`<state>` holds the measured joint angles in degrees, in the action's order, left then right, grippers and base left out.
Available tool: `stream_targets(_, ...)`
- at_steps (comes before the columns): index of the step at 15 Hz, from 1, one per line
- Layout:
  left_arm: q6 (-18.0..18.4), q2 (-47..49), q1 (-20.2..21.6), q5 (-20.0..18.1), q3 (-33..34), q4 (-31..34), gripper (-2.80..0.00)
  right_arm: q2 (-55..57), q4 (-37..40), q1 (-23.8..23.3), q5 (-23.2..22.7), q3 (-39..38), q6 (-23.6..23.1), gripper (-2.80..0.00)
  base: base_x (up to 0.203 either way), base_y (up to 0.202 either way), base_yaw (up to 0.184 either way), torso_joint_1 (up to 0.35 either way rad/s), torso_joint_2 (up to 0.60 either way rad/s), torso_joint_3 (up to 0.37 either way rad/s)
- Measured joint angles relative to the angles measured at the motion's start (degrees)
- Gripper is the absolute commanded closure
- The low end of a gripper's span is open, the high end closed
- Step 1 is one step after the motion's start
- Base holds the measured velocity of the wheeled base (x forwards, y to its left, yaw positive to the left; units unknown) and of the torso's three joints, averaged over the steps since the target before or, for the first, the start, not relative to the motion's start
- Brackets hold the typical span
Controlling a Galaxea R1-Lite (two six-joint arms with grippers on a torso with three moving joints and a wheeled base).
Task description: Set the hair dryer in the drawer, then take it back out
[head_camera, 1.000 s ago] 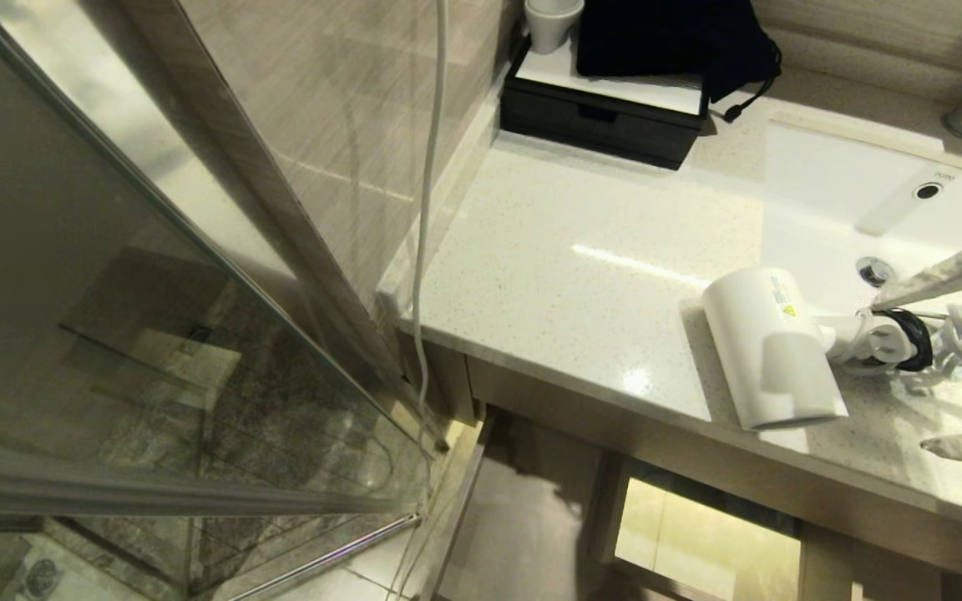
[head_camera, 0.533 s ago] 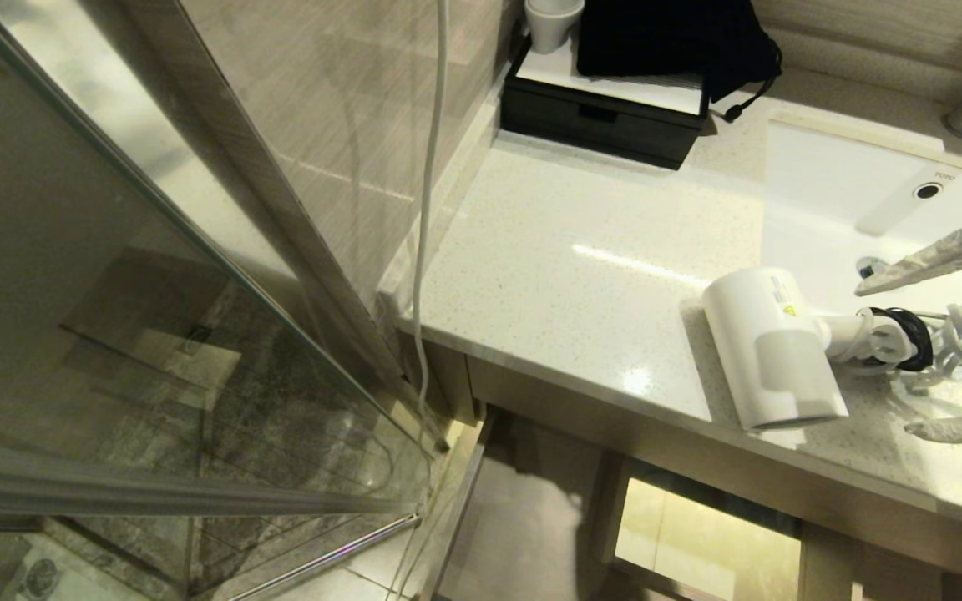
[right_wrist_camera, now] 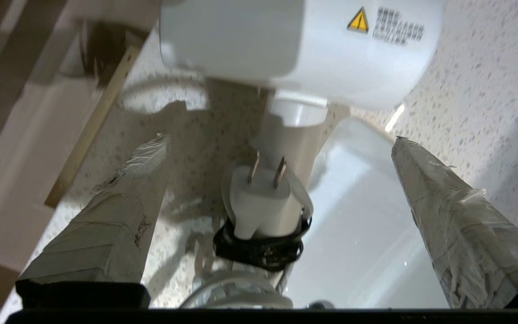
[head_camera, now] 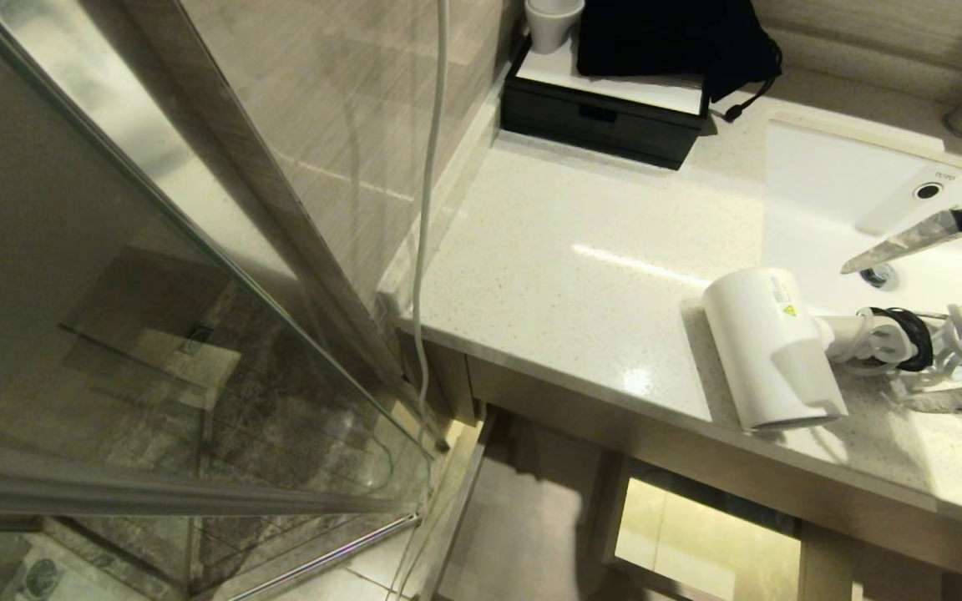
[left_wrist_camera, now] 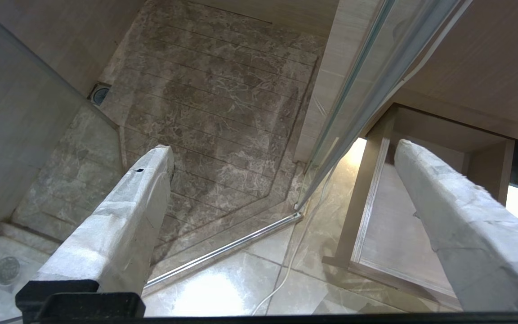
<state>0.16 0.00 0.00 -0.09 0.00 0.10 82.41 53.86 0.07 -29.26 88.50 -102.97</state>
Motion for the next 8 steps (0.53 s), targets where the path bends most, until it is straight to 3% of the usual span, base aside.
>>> stream_targets(4,0.02,0.0,0.0,0.01,0.0,-0.01,-2.8,0.05,0.36,0.34,7.98,0.13,-1.9,-2.8,0.0,0.0,0.0,0.0,0.0,0.0)
stream_targets(8,0.02,0.0,0.0,-0.01,0.0,0.0,-2.8,-0.47,1.65,1.48,11.73,-0.33,-1.72,-2.8,0.0,0.0,0.0,0.0,0.0,0.0)
